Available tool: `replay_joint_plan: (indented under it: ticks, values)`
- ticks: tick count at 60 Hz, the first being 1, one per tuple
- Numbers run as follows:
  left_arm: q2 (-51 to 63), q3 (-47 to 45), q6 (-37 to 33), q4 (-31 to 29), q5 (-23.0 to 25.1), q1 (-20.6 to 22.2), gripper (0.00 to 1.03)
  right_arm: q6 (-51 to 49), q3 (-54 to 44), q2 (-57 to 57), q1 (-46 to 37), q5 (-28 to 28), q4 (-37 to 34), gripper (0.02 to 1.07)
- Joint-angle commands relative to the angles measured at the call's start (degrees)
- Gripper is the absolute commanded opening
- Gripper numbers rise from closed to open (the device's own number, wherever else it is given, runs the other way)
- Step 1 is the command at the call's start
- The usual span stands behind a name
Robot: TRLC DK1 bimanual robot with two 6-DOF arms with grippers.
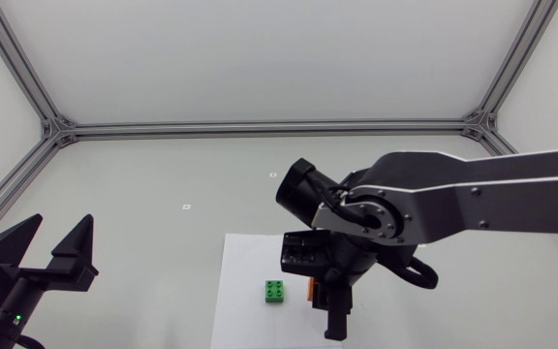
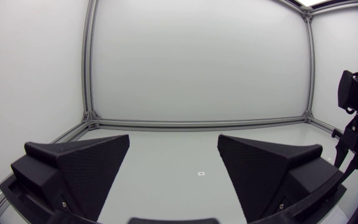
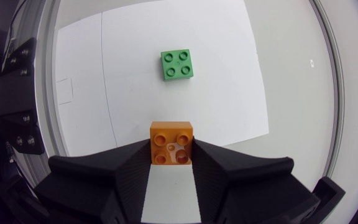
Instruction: Pick up the orange 2x2 brick with the right arm and stack it on top of the green 2x2 brick in the center
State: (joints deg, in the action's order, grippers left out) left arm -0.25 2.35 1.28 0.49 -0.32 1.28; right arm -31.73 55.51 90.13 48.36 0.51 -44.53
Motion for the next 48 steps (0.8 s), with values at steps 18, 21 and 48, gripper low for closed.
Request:
replay_joint_plan:
  ticks: [18,21,48]
  values:
    - [-0.45,-2.35,-0.75,-0.84,0.23,-0.14,0.99,-1.59,7.51,8.05,3.23,0.45,1.03,0.08]
    - [-0.45,-2.35,-0.75,-0.84,0.23,-0.14,0.99,-2.11,8.13,8.66,3.58,0.45,1.03,0.08]
    - [-0.45,-2.35,-0.75,-0.76,0.23,-0.14,0.99,-5.72,14.46,15.61,4.99,0.98,-0.03,0.08]
